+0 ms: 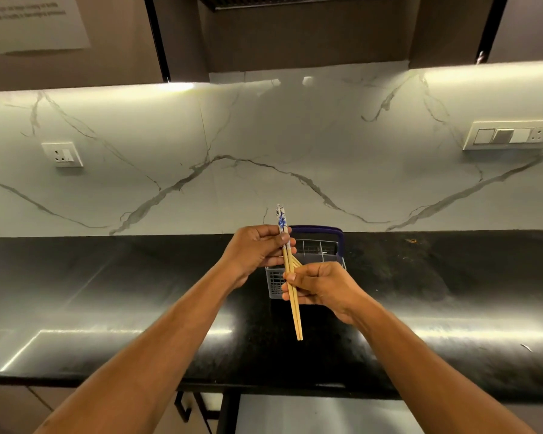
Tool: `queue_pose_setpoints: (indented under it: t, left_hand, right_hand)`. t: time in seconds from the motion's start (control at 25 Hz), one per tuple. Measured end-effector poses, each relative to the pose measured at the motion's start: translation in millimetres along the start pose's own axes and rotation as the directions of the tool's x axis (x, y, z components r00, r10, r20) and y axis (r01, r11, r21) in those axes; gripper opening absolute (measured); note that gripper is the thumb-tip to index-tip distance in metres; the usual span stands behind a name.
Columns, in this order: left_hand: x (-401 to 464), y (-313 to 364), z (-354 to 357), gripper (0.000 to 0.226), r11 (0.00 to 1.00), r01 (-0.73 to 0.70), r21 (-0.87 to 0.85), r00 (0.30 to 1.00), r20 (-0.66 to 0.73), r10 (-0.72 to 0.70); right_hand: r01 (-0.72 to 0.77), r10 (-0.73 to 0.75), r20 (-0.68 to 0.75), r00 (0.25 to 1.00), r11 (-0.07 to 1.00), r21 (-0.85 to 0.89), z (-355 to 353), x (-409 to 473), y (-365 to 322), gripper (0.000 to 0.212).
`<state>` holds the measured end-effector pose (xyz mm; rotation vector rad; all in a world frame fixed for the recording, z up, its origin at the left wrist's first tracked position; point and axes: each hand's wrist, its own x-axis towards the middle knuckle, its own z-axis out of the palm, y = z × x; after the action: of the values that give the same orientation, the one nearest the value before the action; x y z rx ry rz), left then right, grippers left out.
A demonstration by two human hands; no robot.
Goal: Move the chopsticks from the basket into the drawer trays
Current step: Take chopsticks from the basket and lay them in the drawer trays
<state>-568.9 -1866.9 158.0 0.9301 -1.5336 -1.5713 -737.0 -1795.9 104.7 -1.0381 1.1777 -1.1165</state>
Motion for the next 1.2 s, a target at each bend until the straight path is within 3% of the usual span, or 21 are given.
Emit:
queue_pose_setpoints:
  t: [0.64, 0.96, 1.2]
  left_hand:
    - [-31, -34, 5, 0.02, 0.995, 0.101, 0.011, 0.994, 0.034, -0.101]
    - [-67, -111, 17, 0.022, 0.969, 0.242, 0.048, 0.97, 0.023, -0.244]
    - [-113, -187, 26, 0.022, 0.928, 0.372, -0.003, 0.927, 0.053, -0.372]
  right_hand:
    - [-0.108, 0.109, 0.021, 0.994, 0.993, -0.054, 7, -27, 37, 0.024]
    - [-0.178, 0.167, -0.103, 0.981, 0.978, -0.108, 18, -53, 119, 0.019]
    - [-0.337, 0.317, -0.133, 0.939, 0.925, -0.175, 24, -88, 190, 0.018]
